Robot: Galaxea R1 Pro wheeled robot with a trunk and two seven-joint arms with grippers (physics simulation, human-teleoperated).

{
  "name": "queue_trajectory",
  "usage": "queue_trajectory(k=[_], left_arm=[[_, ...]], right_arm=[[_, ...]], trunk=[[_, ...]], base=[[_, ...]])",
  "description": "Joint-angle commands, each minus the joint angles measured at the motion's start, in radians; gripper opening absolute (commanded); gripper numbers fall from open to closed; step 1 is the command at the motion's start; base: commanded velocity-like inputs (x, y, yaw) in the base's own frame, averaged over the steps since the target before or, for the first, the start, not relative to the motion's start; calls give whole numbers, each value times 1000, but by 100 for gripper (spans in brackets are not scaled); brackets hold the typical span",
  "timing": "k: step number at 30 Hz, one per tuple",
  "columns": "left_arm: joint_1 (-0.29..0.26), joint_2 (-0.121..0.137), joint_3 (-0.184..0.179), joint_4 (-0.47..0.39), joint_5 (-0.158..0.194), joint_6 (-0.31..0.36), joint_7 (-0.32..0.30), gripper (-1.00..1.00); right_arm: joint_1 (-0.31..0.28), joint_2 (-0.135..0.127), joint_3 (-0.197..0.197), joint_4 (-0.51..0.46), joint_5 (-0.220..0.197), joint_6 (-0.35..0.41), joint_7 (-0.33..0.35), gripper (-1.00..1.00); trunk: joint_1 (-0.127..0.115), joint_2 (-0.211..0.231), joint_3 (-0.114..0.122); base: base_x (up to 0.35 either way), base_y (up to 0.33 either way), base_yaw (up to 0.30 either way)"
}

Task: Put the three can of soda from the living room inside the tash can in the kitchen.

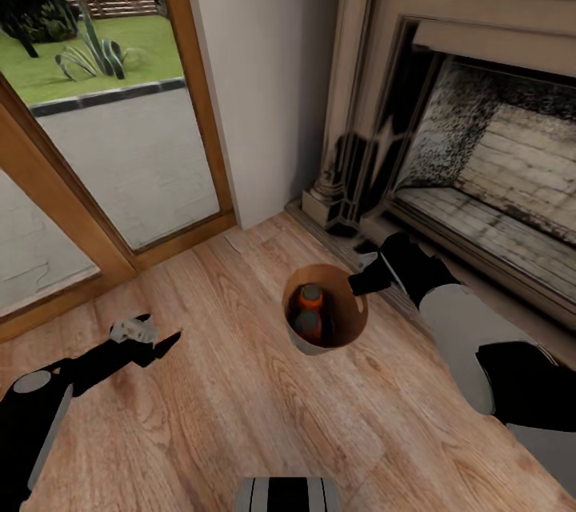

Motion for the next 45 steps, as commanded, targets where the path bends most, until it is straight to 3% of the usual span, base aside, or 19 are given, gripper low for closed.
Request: queue_trajectory(k=[1, 4, 10, 24, 32, 45], left_arm=[[27, -16, 12, 4, 1, -30, 14, 100], [72, -51, 48, 37, 1, -103, 31, 100], [90, -64, 75, 113, 0, -175, 37, 100], [92, -68, 78, 124, 0, -183, 37, 100], [93, -76, 78, 124, -1, -183, 37, 100], [93, -76, 77, 125, -4, -183, 37, 100]], right_arm=[[-1, -9, -7, 10, -85, 21, 10, -100], [-1, -29, -7, 45, -85, 21, 10, -100], [-2, -41, -8, 104, -86, 21, 10, -100], [-2, -46, -7, 108, -88, 21, 12, -100], [-2, -51, -7, 104, -90, 21, 12, -100], [0, -50, -7, 100, -89, 21, 12, -100]], trunk=[[0, 0, 0], [0, 0, 0], [1, -1, -7], [7, -4, -62], [7, -4, -62], [13, -7, -112]], base=[[0, 0, 0], [0, 0, 0], [0, 0, 0], [0, 0, 0], [0, 0, 0], [0, 0, 0]])
